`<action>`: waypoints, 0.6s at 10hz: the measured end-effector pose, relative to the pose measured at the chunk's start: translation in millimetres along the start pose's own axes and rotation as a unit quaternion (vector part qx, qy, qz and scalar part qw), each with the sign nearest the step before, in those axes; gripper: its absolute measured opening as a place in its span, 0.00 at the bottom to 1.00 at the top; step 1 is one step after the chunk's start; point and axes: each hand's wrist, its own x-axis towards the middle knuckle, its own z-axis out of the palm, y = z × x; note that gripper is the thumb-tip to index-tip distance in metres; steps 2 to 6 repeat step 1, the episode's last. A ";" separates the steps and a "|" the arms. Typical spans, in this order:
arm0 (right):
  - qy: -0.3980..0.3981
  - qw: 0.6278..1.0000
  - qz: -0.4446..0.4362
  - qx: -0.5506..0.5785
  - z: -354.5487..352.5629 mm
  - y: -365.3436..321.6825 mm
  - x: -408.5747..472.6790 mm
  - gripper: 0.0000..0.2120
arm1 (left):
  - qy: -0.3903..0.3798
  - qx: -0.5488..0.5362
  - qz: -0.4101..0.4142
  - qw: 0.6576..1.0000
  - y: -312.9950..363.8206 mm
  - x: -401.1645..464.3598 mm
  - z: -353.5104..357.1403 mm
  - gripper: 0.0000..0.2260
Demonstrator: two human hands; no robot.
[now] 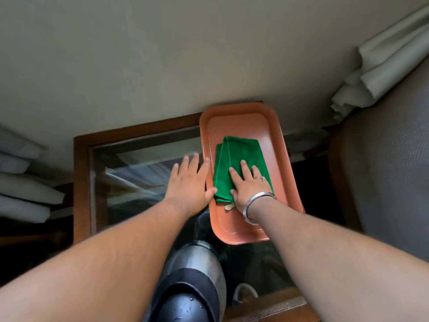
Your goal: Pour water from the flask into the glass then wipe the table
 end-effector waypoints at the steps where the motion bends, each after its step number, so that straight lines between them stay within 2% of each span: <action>1: -0.021 0.999 0.011 -0.044 -29.4 -15.8 -9.5 0.33 | -0.049 0.026 -0.028 0.998 -17.1 -28.4 -17.9 0.44; 6: -0.021 0.999 0.011 -0.044 -29.4 -15.8 -9.5 0.33 | -0.049 0.026 -0.028 0.998 -17.1 -28.4 -17.9 0.44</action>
